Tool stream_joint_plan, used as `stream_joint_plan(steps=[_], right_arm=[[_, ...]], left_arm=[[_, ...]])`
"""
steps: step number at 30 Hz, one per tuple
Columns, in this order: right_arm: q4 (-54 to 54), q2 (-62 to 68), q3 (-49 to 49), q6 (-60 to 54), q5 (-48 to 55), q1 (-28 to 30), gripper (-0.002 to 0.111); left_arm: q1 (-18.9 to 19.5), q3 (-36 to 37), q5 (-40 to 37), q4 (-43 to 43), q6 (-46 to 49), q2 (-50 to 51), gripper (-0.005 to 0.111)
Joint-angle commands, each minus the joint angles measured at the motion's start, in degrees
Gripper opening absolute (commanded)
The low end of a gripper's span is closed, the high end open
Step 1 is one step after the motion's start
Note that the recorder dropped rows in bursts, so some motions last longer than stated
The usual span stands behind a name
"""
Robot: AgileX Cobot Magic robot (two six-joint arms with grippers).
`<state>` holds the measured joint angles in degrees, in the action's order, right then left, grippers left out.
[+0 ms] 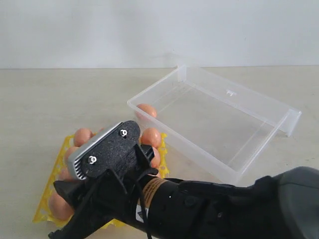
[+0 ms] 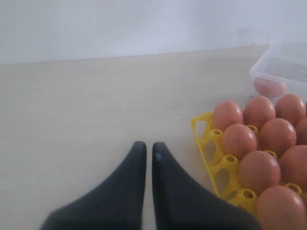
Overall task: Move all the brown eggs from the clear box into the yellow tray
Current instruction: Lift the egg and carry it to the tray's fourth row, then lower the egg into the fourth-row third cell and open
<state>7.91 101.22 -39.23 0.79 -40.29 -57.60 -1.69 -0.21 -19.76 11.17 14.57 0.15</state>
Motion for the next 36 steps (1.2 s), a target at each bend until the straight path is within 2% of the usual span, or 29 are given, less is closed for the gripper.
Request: stream_joint_plan(steps=[1, 5, 10, 14, 17, 18, 23, 26, 30, 36], right_arm=[[-7.91, 3.64, -0.18, 13.72, -7.14, 2.9, 0.0], [-22.51, 3.96, -0.18, 27.42, -18.44, 8.86, 0.0], [-32.91, 3.85, -0.18, 35.47, -29.57, 15.78, 0.0], [-51.18, 3.98, -0.18, 38.49, -24.81, 18.81, 0.0], [-65.37, 3.98, -0.18, 40.74, -17.34, 18.97, 0.0], [-67.02, 3.98, -0.18, 40.74, -16.33, 18.97, 0.0], [-62.42, 3.98, -0.18, 40.63, -7.39, 19.09, 0.0], [-62.1, 3.98, -0.18, 40.63, -6.79, 19.09, 0.0], [-56.03, 3.98, -0.18, 34.38, 0.27, 19.09, 0.0], [-52.49, 3.98, -0.18, 29.18, 0.93, 19.09, 0.0]], left_arm=[[-0.25, 0.21, 0.24, -0.08, 0.08, -0.15, 0.004], [-0.25, 0.21, 0.24, -0.08, 0.08, -0.15, 0.004], [-0.25, 0.21, 0.24, -0.08, 0.08, -0.15, 0.004], [-0.25, 0.21, 0.24, -0.08, 0.08, -0.15, 0.004], [-0.25, 0.21, 0.24, -0.08, 0.08, -0.15, 0.004], [-0.25, 0.21, 0.24, -0.08, 0.08, -0.15, 0.004], [-0.25, 0.21, 0.24, -0.08, 0.08, -0.15, 0.004], [-0.25, 0.21, 0.24, -0.08, 0.08, -0.15, 0.004], [-0.25, 0.21, 0.24, -0.08, 0.08, -0.15, 0.004], [-0.25, 0.21, 0.24, -0.08, 0.08, -0.15, 0.004]])
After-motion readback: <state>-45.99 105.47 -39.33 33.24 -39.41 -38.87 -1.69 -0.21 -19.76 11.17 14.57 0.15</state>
